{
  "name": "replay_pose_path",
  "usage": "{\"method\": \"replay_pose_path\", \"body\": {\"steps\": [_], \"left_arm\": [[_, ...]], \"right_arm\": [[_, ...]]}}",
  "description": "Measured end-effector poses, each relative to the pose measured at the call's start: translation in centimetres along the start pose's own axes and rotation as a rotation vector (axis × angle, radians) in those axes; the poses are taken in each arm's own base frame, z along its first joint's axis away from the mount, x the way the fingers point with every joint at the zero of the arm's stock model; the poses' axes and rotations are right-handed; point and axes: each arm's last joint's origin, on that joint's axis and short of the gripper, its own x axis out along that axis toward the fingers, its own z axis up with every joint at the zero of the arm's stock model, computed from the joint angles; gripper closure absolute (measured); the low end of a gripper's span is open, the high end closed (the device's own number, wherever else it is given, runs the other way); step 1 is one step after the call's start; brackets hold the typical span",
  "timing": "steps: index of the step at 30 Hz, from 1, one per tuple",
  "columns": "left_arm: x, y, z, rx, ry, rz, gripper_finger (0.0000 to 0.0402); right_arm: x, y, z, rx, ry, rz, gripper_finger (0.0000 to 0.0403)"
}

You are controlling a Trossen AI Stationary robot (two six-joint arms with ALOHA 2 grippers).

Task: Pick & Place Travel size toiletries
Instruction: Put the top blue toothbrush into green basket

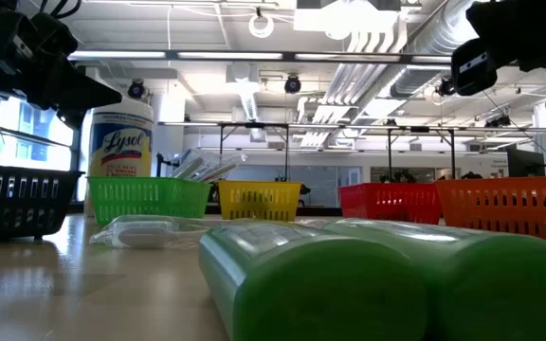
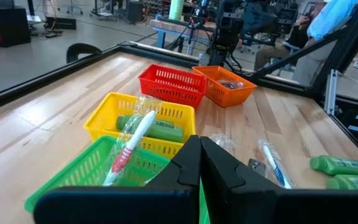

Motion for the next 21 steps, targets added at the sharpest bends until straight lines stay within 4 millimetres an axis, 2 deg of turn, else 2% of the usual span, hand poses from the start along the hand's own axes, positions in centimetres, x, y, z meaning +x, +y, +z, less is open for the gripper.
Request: {"method": "replay_pose_path", "body": {"steps": [21], "left_arm": [[0.0,0.01,0.0,-0.052,0.0,0.002,0.0402]], "right_arm": [[0.08,-0.04,-0.16,0.016,0.012,-0.009,0.0398]]}}
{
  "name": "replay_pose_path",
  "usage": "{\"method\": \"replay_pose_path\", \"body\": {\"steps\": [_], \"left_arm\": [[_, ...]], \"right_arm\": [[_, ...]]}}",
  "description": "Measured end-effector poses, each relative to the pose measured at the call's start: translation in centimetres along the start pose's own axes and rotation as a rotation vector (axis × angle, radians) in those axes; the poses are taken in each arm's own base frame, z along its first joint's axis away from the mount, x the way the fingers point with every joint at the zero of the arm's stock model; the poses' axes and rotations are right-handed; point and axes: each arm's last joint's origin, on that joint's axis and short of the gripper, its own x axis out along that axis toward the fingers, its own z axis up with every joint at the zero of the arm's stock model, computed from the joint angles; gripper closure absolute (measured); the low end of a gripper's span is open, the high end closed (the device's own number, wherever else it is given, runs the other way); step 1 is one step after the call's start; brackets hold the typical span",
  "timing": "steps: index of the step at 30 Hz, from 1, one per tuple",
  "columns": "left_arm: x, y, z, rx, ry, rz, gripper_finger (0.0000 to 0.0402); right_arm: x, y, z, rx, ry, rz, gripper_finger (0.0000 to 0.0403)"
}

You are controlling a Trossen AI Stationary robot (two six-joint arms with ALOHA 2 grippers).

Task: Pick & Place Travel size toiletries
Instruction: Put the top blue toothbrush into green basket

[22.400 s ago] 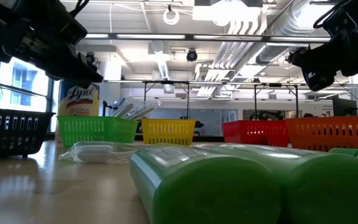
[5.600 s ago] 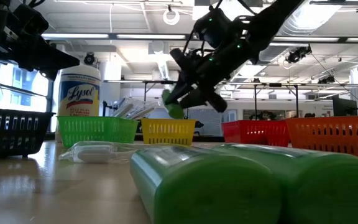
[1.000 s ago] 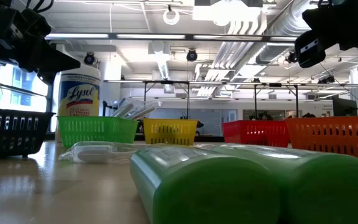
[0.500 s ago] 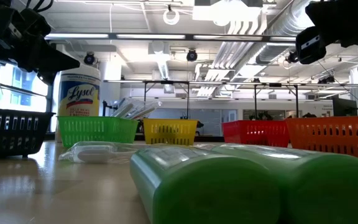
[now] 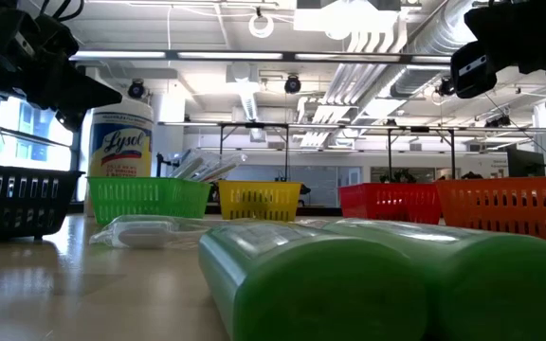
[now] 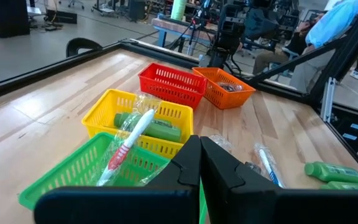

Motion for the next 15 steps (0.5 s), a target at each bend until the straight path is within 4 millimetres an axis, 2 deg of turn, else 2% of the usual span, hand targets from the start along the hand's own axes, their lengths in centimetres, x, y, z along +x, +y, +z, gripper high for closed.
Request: {"method": "replay_pose_path", "body": {"steps": [15], "left_arm": [[-0.01,0.05,-0.18,0.014,0.019,0.004,0.0402]], "right_arm": [[0.0,0.01,0.0,0.0,0.0,0.0,0.0398]]}}
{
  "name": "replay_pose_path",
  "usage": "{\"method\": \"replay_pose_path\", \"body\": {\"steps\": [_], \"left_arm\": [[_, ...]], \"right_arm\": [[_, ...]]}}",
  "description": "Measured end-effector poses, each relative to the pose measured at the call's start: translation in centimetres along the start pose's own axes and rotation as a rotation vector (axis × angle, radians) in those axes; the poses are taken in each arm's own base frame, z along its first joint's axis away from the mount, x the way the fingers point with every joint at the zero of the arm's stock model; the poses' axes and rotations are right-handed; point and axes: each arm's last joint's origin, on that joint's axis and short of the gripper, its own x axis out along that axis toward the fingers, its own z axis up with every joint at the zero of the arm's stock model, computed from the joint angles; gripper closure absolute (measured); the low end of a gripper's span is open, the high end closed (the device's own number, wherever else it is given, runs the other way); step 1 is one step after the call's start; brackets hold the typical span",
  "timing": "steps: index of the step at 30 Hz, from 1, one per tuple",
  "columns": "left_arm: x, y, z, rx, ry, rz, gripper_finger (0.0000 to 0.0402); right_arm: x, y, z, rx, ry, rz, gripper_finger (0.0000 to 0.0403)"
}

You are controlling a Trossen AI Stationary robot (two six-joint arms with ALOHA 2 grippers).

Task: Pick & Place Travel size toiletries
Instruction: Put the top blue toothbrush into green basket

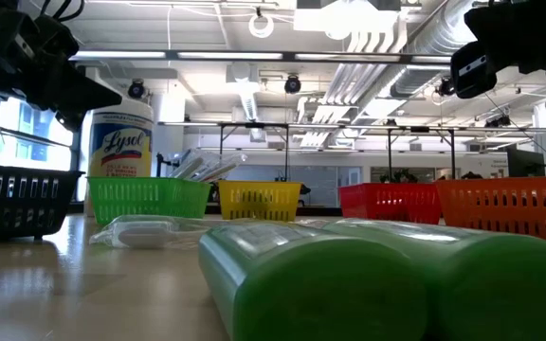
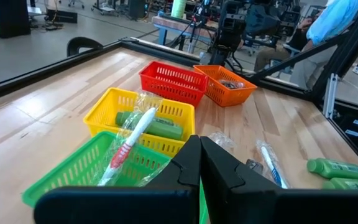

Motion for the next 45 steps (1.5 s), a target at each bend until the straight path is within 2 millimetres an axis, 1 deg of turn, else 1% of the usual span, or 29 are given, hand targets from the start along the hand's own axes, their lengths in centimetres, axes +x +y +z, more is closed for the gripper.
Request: {"method": "replay_pose_path", "body": {"steps": [7,13,29,39,45], "left_arm": [[0.0,0.0,-0.07,-0.021,0.009,-0.006,0.0402],[0.0,-0.1,-0.14,-0.056,0.023,-0.039,0.0402],[0.0,-0.1,-0.12,-0.054,0.022,-0.039,0.0402],[0.0,-0.05,-0.09,-0.02,0.013,-0.021,0.0402],[0.0,-0.04,-0.09,-0.013,0.012,-0.018,0.0402]], "right_arm": [[0.0,-0.15,0.02,0.0,-0.006,-0.052,0.0398],[0.0,-0.15,0.01,0.0,-0.006,-0.052,0.0398],[0.01,-0.15,-0.01,0.012,-0.004,-0.052,0.0398],[0.29,-0.24,-0.57,0.045,0.037,-0.063,0.0399],[0.47,-0.43,0.21,0.085,-0.066,-0.142,0.0399]]}}
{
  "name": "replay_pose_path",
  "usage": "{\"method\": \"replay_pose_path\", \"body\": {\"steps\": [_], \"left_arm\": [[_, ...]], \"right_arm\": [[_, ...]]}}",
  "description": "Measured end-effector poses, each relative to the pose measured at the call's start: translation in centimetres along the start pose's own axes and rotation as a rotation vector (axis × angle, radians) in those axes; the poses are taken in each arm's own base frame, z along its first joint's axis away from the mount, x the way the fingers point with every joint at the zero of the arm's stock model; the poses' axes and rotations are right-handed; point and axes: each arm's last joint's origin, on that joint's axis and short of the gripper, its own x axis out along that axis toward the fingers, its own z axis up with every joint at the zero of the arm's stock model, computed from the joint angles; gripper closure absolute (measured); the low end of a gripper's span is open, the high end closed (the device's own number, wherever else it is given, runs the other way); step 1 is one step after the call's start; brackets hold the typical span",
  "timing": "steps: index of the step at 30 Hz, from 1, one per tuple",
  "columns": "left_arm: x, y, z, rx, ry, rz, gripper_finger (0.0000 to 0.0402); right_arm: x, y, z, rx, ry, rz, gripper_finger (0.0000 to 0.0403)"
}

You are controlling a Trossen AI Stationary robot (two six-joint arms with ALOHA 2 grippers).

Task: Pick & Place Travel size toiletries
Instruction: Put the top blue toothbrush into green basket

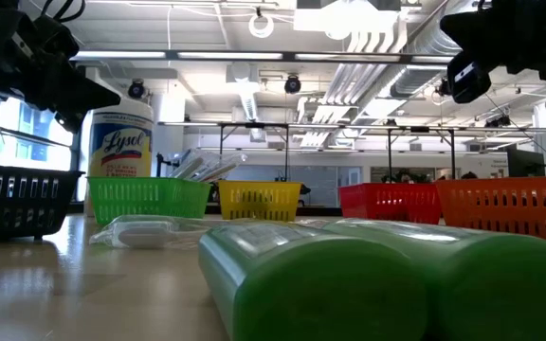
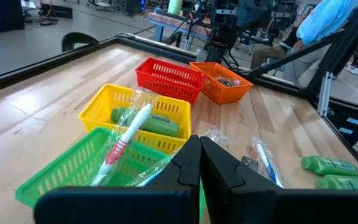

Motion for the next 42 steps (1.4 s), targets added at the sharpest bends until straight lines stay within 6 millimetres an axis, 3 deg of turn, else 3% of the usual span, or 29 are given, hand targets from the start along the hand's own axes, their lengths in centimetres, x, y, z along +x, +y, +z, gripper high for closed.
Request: {"method": "replay_pose_path", "body": {"steps": [7,12,16,21,27,31,36,42], "left_arm": [[0.0,0.0,0.0,0.012,-0.001,0.001,0.0402],[0.0,0.0,0.0,0.016,-0.001,0.003,0.0402],[0.0,0.0,0.0,0.037,0.0,0.004,0.0402],[0.0,0.0,0.0,0.042,0.0,0.004,0.0402],[0.0,0.0,0.0,0.033,0.0,0.003,0.0402],[0.0,0.0,0.0,0.03,0.0,0.003,0.0402],[0.0,0.0,0.0,0.03,0.0,0.003,0.0402],[0.0,0.0,0.0,0.03,0.001,0.0,0.0402]], "right_arm": [[0.0,0.6,-0.1,-0.03,0.027,0.146,0.0399],[-0.1,0.6,-0.1,-0.032,-0.002,0.026,0.0399],[0.0,1.1,-0.4,-0.092,0.022,0.118,0.0399],[0.0,0.8,-0.3,-0.062,-0.003,-0.07,0.0399],[0.1,1.4,-0.2,-0.08,-0.006,0.129,0.0399],[0.1,1.3,-0.1,-0.068,-0.023,0.072,0.0399],[0.1,1.7,-0.2,-0.098,0.001,0.241,0.0399],[0.2,1.3,-0.3,-0.068,-0.004,0.104,0.0399]]}}
